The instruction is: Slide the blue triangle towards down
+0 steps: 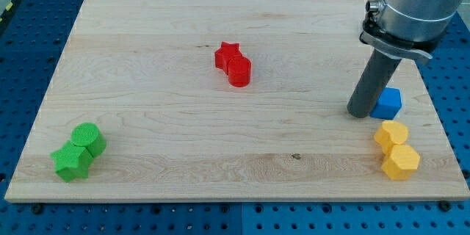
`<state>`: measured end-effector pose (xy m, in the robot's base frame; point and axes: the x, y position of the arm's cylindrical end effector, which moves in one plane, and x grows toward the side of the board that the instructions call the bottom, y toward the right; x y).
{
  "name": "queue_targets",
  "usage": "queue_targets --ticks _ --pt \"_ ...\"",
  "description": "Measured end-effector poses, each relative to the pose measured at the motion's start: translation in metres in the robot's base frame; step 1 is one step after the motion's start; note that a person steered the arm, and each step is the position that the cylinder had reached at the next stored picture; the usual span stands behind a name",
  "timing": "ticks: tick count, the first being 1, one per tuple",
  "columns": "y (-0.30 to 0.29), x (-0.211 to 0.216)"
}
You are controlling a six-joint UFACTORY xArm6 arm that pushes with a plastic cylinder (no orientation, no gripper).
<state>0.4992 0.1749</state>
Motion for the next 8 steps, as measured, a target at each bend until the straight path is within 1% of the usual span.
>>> queue_targets --ticks 1,2,3,4,5,6,7,8 --pt "-0.007 -0.014" --pt "-0.005 -0.075" --pt "0.026 -0.141" --pt "0.034 -0.192" --pt "0.047 -0.201" --pt "0.047 -0.201" --pt "0.093 -0.201" --pt "0.092 -0.201"
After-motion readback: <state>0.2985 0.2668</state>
